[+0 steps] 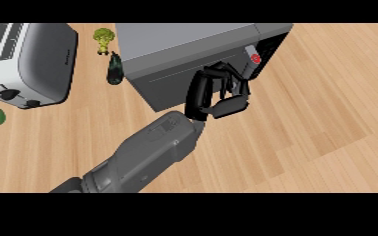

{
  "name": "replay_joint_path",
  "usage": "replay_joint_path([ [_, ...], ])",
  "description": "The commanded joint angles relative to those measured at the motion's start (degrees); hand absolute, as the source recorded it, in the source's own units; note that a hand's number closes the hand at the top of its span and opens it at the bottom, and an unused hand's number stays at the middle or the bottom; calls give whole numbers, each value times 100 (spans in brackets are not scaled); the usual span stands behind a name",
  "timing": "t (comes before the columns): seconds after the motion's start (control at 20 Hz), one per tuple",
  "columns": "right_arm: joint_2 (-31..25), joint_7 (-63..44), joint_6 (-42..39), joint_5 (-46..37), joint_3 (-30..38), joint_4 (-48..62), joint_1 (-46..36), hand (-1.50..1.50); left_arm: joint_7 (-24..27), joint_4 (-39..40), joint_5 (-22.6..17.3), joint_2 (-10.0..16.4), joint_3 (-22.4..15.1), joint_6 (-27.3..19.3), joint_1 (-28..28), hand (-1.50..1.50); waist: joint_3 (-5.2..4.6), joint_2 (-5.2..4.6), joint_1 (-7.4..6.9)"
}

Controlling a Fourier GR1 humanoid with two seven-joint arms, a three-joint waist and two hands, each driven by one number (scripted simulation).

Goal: Pick up the milk, place it into the microwave and close the microwave

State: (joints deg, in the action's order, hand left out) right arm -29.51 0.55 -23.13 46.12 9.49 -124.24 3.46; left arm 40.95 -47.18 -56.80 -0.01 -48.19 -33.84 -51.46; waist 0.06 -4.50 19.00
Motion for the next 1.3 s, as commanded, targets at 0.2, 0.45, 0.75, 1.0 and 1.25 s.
replay_joint_path([
  [0.2,-197,-162,-164,317,1,32,-20,-150,-126,595,-228,1,175,128,-425,150,0,-103,83],
  [0.45,-244,-177,-205,473,42,53,-72,-150,-27,610,-330,1,128,157,-397,150,-1,-101,66],
  [0.75,-413,-266,-284,563,110,72,-135,-150,7,642,-455,1,137,185,-470,150,-6,-127,62],
  [1.0,-445,-236,-365,805,136,54,-251,-150,-32,796,-258,1,-292,168,-587,150,24,-91,126],
  [1.25,-483,-287,-496,1074,44,36,-241,-150,-252,1124,-289,1,-423,-129,-565,150,25,-74,18],
])
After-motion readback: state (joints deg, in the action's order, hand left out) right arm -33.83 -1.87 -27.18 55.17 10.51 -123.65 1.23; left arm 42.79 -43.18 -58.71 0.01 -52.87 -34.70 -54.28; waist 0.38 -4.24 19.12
